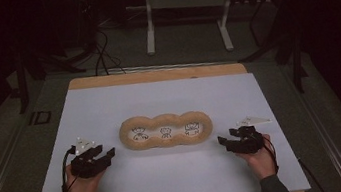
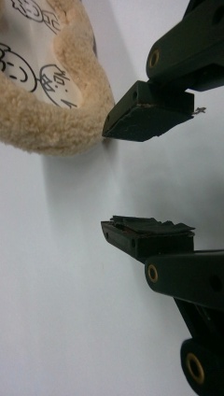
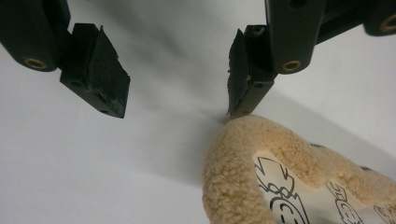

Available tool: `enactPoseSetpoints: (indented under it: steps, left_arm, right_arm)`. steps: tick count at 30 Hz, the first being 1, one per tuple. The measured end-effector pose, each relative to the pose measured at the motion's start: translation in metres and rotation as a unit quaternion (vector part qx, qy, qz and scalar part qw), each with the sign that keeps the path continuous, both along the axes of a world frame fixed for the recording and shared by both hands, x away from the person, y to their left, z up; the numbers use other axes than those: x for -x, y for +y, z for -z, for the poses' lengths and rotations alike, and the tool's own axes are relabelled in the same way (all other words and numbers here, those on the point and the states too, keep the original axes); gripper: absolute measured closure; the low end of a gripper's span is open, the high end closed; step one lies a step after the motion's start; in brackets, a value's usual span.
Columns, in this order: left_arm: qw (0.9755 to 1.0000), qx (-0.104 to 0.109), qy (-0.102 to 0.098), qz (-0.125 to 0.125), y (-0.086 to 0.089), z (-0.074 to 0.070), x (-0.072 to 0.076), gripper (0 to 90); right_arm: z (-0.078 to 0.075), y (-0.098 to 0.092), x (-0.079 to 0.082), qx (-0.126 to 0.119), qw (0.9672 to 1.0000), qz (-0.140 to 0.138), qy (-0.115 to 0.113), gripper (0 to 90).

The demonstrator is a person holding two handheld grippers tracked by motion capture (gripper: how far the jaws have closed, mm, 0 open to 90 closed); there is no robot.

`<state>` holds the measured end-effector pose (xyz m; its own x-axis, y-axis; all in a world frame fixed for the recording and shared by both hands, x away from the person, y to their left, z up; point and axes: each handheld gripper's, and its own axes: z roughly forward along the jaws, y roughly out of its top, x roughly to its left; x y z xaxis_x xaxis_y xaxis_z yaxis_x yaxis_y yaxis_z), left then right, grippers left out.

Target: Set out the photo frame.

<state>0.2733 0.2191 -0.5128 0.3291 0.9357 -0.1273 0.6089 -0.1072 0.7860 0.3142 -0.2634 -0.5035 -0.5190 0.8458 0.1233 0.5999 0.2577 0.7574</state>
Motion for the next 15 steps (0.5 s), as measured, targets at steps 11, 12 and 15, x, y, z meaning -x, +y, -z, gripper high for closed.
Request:
enactPoseSetpoints:
  steps: [11,12,15]
  left_arm:
    - [0.9996,0.014,-0.003,-0.024,0.016,-0.002,-0.001,48.3]
    - [0.9995,0.014,-0.003,-0.028,0.018,-0.002,-0.001,48.3]
    - [0.9992,0.02,-0.003,-0.035,0.024,-0.002,-0.001,48.3]
  right_arm:
    - [-0.003,-0.008,0.0,-0.008,0.9999,0.01,-0.004,38.3]
    - [-0.004,-0.009,0.0,-0.01,0.9999,0.011,-0.005,38.3]
    - [-0.006,-0.015,0.001,-0.016,0.9997,0.017,-0.006,38.3]
